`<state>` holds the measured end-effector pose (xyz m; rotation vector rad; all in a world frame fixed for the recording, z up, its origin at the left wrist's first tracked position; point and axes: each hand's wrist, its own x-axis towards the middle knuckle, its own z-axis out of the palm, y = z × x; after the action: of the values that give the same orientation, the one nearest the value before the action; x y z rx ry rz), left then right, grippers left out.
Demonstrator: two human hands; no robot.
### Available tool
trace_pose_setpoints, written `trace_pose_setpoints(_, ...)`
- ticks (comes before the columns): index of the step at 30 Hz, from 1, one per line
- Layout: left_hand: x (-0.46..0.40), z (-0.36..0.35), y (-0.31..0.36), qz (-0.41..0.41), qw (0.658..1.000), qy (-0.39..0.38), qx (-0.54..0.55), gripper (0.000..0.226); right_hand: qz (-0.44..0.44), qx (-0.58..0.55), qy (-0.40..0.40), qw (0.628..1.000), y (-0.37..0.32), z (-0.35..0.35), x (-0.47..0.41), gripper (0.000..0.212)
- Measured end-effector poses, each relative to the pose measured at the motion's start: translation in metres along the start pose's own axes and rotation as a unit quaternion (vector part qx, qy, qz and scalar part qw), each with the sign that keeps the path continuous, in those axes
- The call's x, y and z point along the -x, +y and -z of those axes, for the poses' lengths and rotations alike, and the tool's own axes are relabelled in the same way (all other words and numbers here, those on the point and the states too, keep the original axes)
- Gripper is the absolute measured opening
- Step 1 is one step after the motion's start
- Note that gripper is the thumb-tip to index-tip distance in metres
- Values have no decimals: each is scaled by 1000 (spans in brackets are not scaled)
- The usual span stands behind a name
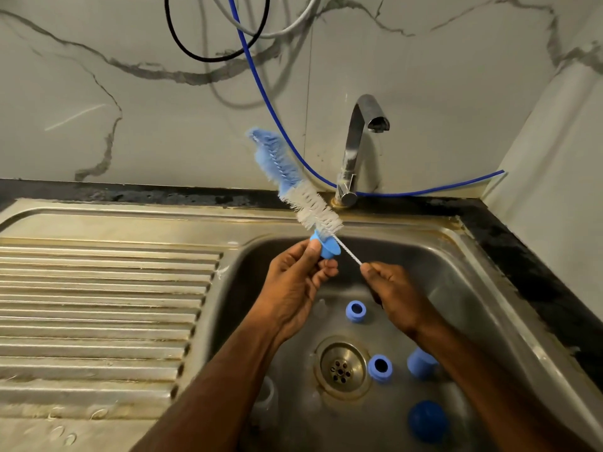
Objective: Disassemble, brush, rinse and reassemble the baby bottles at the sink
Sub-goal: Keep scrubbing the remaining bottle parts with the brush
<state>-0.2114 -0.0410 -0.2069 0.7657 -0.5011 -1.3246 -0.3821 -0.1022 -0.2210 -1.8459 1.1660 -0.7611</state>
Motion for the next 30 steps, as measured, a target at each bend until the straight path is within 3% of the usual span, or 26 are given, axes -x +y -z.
trace_pose_setpoints(4, -4, 7, 8, -4, 994, 53, 91, 30, 11, 8, -49, 999, -2, -2, 5, 43)
trace_pose_setpoints(6, -4, 8, 8, 11, 992, 52, 114, 36, -2, -10, -36, 999, -2, 5, 1, 42)
trace_pose_setpoints(11, -2, 0, 2, 48, 994, 41, 87, 40, 15, 1, -7, 1000, -2, -3, 3, 44)
trace_pose_setpoints(17, -3, 3, 2, 12, 998, 26, 56, 30, 11, 5, 22, 1000, 0, -3, -4, 49)
trace_pose_setpoints(23, -8, 13, 8, -23, 992, 36, 117, 29, 13, -13, -63, 998, -1, -2, 7, 41)
trace_pose_setpoints(27, -3, 4, -1, -27, 1000, 5, 10, 29, 5, -23, 6, 1000, -2, -10, 1, 42)
trace_pose_setpoints(30, -6, 9, 2, -23, 999, 40, 25, 26, -4, 14, 34, 999, 6, 0, -3, 43)
